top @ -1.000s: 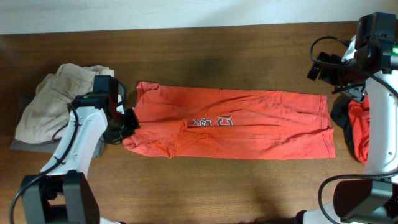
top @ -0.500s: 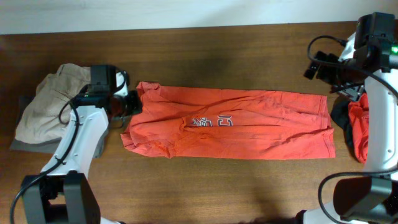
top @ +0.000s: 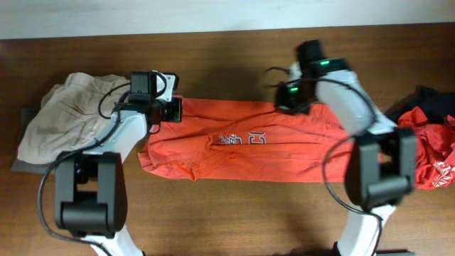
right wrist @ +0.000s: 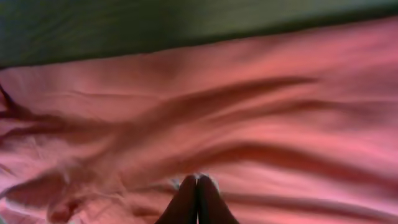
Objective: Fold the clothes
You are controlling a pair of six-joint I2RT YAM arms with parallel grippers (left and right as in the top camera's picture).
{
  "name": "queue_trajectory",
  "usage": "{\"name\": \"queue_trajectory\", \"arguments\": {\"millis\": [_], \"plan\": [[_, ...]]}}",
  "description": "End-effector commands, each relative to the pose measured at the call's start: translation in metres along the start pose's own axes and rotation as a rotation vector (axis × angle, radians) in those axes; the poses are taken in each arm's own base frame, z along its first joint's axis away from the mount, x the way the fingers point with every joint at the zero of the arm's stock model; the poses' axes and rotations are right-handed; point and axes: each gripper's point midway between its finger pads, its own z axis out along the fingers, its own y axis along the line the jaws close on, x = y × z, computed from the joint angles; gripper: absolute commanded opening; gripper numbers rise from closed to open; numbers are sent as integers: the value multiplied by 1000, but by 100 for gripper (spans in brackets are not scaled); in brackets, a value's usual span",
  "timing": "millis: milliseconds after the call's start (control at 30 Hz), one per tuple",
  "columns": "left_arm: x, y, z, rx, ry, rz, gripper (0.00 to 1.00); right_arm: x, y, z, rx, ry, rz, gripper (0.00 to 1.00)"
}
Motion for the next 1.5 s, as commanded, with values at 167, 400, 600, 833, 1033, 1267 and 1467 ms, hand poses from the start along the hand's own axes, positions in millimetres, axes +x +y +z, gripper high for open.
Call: {"name": "queue_trajectory", "arguments": {"millis": [167,400,600,833,1033,1267,1467], "plan": [[29,9,24,-2,98,-7,3,18,27,68,57,30,-77,4],[33,26,22,-74,113,-19,2,48,-15,95,198,179,-32,4],[33,52,14,-105,102,-85,2,65,-60,65,392,253,-14,4],[21,57,9,-83,75,-101,1,48,-44,20,361,168,-243,6],[-37,40,-28,-38,-8,-88,8,11,-32,-45,294,-44,-214,11],[-46,5,-46,12,54,-45,10,-14,-91,-130,158,-172,32,35],[-12,-36,-10,56,178,246,8,7,-170,-130,92,-49,316,21]]}}
